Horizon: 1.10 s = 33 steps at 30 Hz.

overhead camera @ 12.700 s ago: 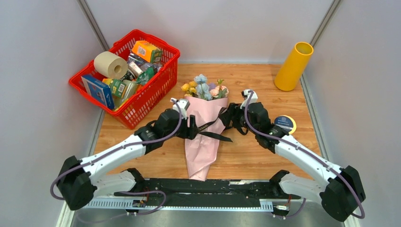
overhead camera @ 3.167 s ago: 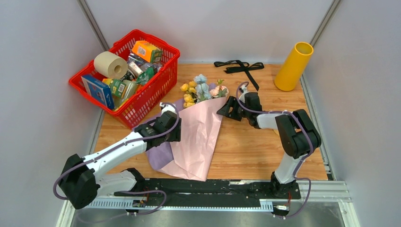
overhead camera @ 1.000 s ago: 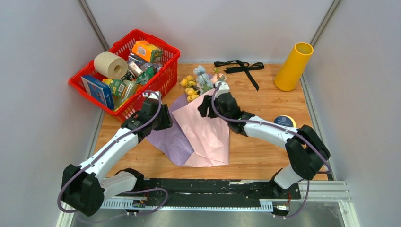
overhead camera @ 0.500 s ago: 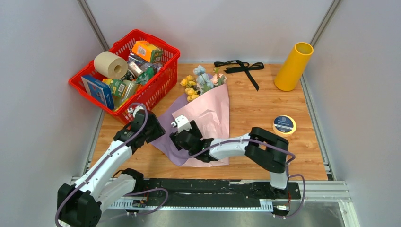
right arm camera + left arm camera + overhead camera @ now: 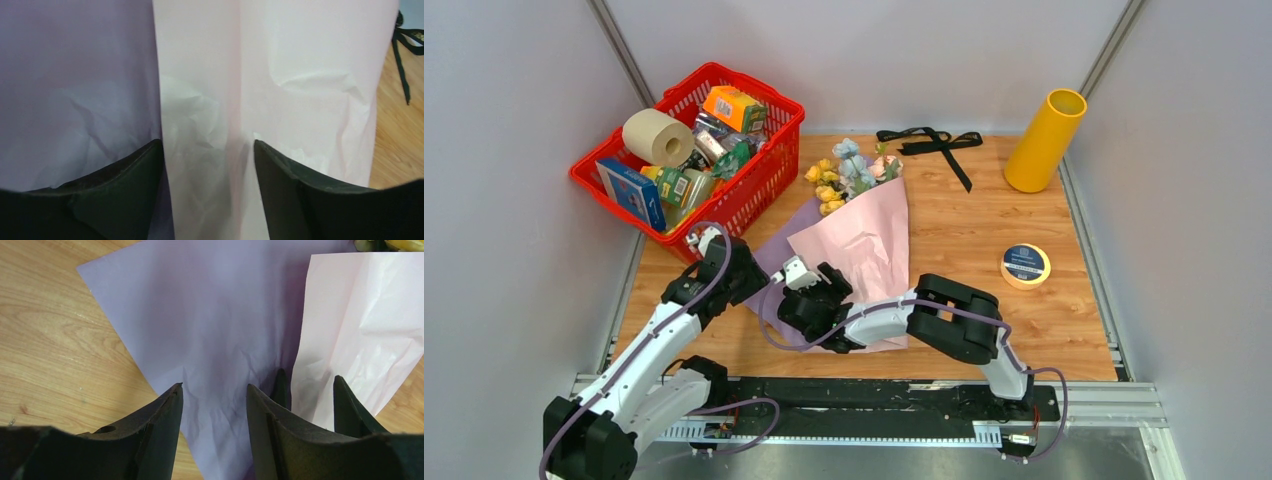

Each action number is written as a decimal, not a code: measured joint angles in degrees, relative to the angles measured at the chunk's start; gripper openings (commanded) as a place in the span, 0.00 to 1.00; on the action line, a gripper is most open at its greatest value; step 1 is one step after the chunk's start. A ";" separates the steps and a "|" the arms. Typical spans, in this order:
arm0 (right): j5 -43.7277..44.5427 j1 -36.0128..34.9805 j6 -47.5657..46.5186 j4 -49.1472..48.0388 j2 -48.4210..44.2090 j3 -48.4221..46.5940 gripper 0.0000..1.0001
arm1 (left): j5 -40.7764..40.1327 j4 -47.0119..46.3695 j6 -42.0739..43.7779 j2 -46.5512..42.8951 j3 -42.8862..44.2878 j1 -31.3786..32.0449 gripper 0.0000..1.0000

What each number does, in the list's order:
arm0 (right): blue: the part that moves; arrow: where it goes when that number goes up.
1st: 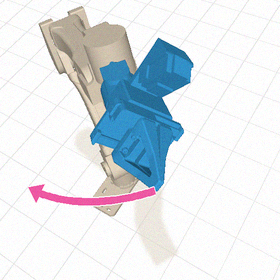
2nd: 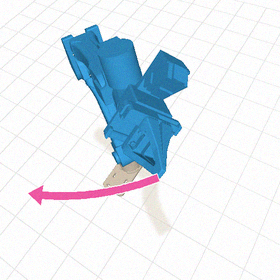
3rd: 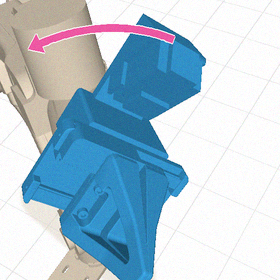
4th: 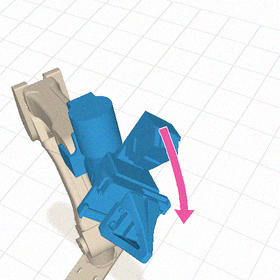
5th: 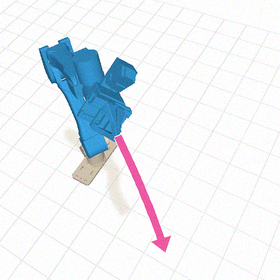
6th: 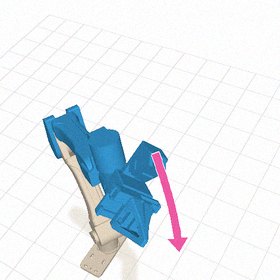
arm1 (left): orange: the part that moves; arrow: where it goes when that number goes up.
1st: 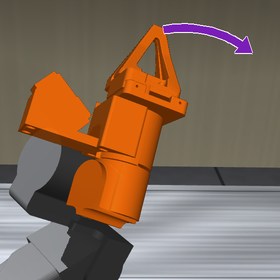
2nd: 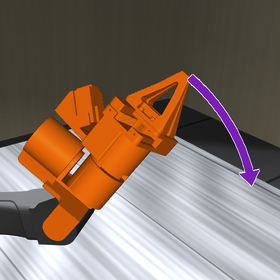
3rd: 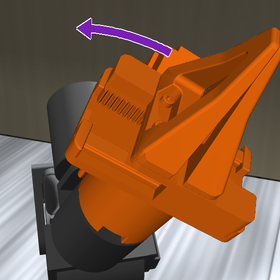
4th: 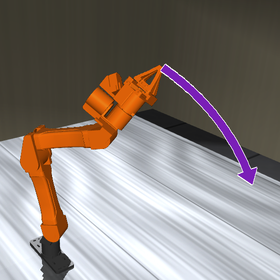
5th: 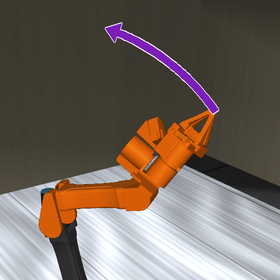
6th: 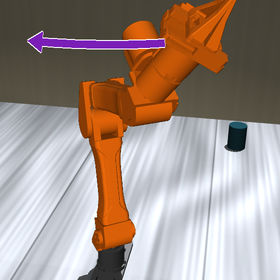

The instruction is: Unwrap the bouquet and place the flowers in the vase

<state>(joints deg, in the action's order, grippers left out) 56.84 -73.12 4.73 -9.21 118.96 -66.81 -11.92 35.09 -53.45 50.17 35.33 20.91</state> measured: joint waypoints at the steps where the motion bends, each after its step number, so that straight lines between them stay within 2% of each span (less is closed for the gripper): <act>1: 0.70 0.00 -0.44 0.11 0.15 0.00 0.62 | 0.02 -0.24 -0.02 -0.13 -0.28 0.00 0.58; 8: 6.14 0.02 -2.71 0.42 -0.07 0.00 0.32 | 0.07 -1.53 -0.04 -0.50 -2.40 0.00 0.58; 18: 9.33 1.20 -3.13 0.37 -9.14 4.22 0.02 | 1.29 -3.48 0.92 1.01 -3.08 0.00 0.57; 27: 9.33 7.28 3.08 2.36 -22.73 12.09 0.00 | 3.52 -5.38 1.88 1.05 -3.58 0.00 0.58; 33: 6.14 14.05 10.86 5.99 -30.23 18.64 0.00 | 8.55 -10.80 2.29 2.45 -8.37 0.00 0.58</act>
<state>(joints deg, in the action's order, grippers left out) 62.98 -59.07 15.59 -3.22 88.73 -48.16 -3.38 24.29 -51.16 52.62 26.96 20.91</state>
